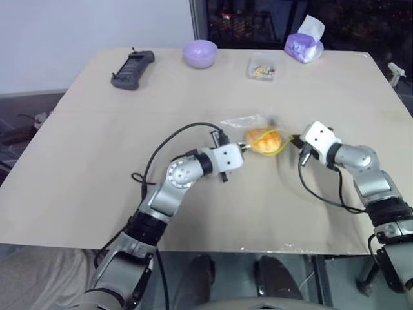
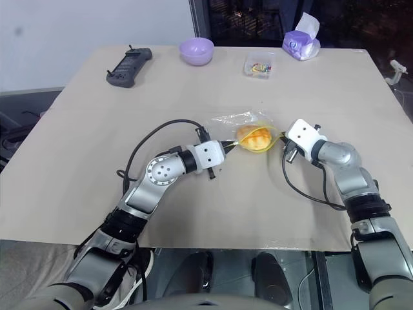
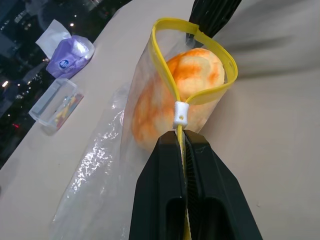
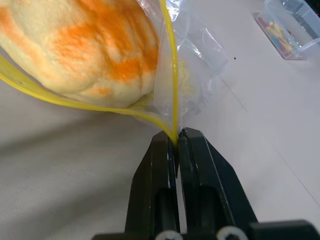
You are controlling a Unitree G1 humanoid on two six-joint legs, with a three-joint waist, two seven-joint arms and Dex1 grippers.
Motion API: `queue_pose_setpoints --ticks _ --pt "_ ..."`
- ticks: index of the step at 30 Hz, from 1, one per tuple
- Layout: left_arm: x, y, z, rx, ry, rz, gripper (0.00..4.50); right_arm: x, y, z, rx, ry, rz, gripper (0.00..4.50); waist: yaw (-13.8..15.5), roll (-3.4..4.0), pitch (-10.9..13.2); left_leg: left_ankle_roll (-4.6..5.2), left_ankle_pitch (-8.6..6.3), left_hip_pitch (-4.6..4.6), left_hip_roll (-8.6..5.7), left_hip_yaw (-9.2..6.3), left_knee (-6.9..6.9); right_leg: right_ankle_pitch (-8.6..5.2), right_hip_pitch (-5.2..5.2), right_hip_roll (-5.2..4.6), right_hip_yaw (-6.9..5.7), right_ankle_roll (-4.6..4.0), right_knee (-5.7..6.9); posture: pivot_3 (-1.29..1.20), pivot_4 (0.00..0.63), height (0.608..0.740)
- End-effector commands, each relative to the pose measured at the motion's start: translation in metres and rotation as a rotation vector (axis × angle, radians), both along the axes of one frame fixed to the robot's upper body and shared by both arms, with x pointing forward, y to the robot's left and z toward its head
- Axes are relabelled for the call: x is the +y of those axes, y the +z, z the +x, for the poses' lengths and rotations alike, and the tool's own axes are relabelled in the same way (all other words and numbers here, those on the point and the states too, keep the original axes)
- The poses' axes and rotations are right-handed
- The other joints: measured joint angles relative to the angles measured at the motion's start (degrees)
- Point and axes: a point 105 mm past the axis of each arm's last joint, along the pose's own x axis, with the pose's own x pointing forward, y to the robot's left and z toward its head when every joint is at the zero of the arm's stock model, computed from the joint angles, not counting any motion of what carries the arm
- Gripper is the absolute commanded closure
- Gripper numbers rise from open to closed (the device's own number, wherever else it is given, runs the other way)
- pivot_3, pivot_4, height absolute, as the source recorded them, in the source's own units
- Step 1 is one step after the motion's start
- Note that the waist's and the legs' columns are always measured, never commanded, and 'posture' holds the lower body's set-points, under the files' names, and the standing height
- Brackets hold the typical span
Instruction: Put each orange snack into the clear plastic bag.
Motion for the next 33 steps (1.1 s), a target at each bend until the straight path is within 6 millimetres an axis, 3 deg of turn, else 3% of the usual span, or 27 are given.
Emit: queue_pose_setpoints --ticks 1,3,6,8,12,14,21,25,33 --pt "0.007 0.02 0.012 -0.101 0.068 -0.014 4.5 -0.011 0.029 0.008 -0.108 -0.049 0.014 4.36 0.0 0.0 0.0 0.0 0.0 0.0 0.0 0.0 0.0 0.0 0.0 0.0 0.0 0.0 0.0 0.0 0.15 0.74" --pt "0.012 0.038 0.023 -0.169 0.127 -0.062 4.5 -0.017 0.051 0.016 -0.212 -0.096 0.034 4.36 0.0 0.0 0.0 0.0 0.0 0.01 0.0 -0.01 0.0 0.0 0.0 0.0 0.0 0.0 0.01 0.0 0.15 0.74" --pt "0.019 0.083 0.039 -0.317 0.213 -0.186 4.5 -0.023 0.095 0.023 -0.409 -0.154 0.087 4.36 0.0 0.0 0.0 0.0 0.01 -0.05 -0.02 0.01 0.02 0.0 -0.06 -0.01 0.01 0.0 0.04 0.0 0.15 0.74" --pt "0.021 0.096 0.042 -0.357 0.231 -0.22 4.5 -0.021 0.102 0.024 -0.434 -0.15 0.104 4.36 -0.1 -0.01 0.0 -0.04 0.03 -0.05 -0.02 0.0 0.03 0.0 -0.07 -0.01 0.0 0.0 0.04 0.0 0.15 0.74" --pt "0.02 0.086 0.043 -0.328 0.209 -0.188 4.5 -0.014 0.093 0.02 -0.38 -0.079 0.08 4.36 0.0 0.01 -0.1 -0.22 0.13 -0.03 0.01 0.01 -0.13 0.0 0.01 -0.01 -0.01 0.0 -0.22 0.0 0.15 0.74" --pt "0.017 0.068 0.037 -0.279 0.172 -0.149 4.5 -0.011 0.075 0.011 -0.291 -0.011 0.015 4.36 0.0 0.01 0.0 -0.22 0.13 -0.07 -0.02 0.02 -0.14 0.0 0.0 -0.04 0.0 0.0 -0.26 0.0 0.15 0.74" --pt "0.011 0.043 0.028 -0.188 0.129 -0.116 4.5 -0.017 0.048 -0.006 -0.141 0.039 -0.068 4.36 0.1 0.03 0.0 -0.2 0.12 -0.07 -0.05 0.0 -0.08 0.0 -0.02 -0.06 -0.01 0.0 -0.13 0.0 0.15 0.74" --pt "0.012 0.042 0.028 -0.178 0.131 -0.119 4.5 -0.01 0.056 -0.012 -0.135 0.065 -0.026 4.36 -0.2 0.03 0.0 -0.04 0.03 -0.01 -0.03 0.02 -0.06 0.0 -0.01 -0.04 0.01 0.0 -0.06 0.0 0.15 0.74" --pt "-0.007 0.034 0.01 -0.07 0.029 -0.192 4.5 0.048 0.07 -0.038 -0.108 0.278 0.052 4.36 0.2 0.03 0.0 -0.04 0.03 -0.06 -0.03 -0.01 -0.02 0.0 -0.02 -0.04 0.0 0.0 -0.06 0.0 0.15 0.74"
